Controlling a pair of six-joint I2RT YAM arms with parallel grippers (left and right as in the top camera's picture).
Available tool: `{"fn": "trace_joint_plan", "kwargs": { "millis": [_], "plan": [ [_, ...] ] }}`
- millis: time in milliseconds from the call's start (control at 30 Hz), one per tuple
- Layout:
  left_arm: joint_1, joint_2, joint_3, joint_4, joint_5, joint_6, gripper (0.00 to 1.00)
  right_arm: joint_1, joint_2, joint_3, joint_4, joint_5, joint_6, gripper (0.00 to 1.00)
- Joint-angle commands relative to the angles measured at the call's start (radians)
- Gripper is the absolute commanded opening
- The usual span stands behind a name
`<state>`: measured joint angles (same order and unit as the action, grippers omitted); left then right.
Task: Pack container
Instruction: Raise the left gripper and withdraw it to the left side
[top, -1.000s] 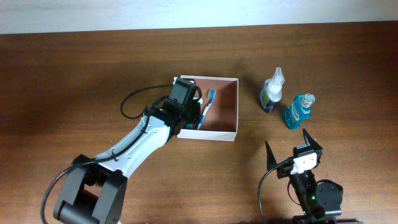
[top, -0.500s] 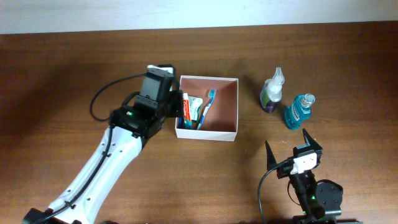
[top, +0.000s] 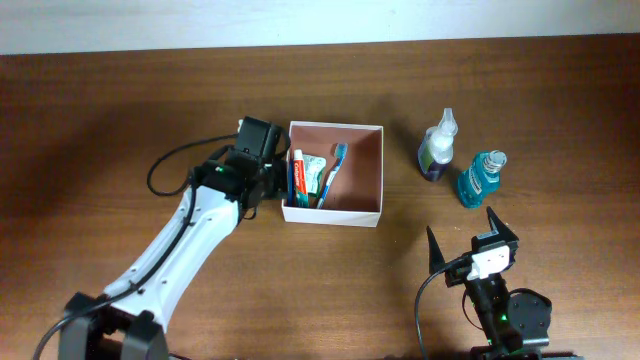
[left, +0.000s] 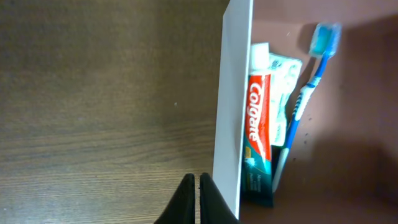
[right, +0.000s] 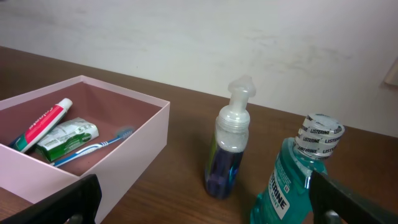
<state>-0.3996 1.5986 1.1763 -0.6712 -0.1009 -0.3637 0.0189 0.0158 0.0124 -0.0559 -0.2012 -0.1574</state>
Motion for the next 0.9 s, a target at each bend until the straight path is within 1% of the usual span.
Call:
{"fn": "trace_joint_plan", "kwargs": {
  "millis": [0,133,400,667,867],
  "plan": [
    [0.0,0.032,0.002,-0.012,0.015,-0.003,0.05,-0.008,-0.007,-0.007,-0.002,0.002,0.004,0.98],
    [0.0,0.05,0.002,-0.034,0.045,-0.003,0.01,-0.008,-0.007,-0.007,-0.002,0.002,0.004,0.98],
    [0.0,0.078,0.002,-0.075,0.069,-0.003,0.0,-0.008,-0.007,-0.007,-0.001,0.002,0.004,0.98],
    [-0.005,0.079,0.002,-0.071,0.209,-0.003,0.0,-0.008,-0.007,-0.007,-0.001,0.002,0.004,0.98],
    [-0.006,0.079,0.002,-0.082,0.244,-0.003,0.0,-0.008,-0.007,-0.007,-0.001,0.002,0.004,0.98]
  ]
}}
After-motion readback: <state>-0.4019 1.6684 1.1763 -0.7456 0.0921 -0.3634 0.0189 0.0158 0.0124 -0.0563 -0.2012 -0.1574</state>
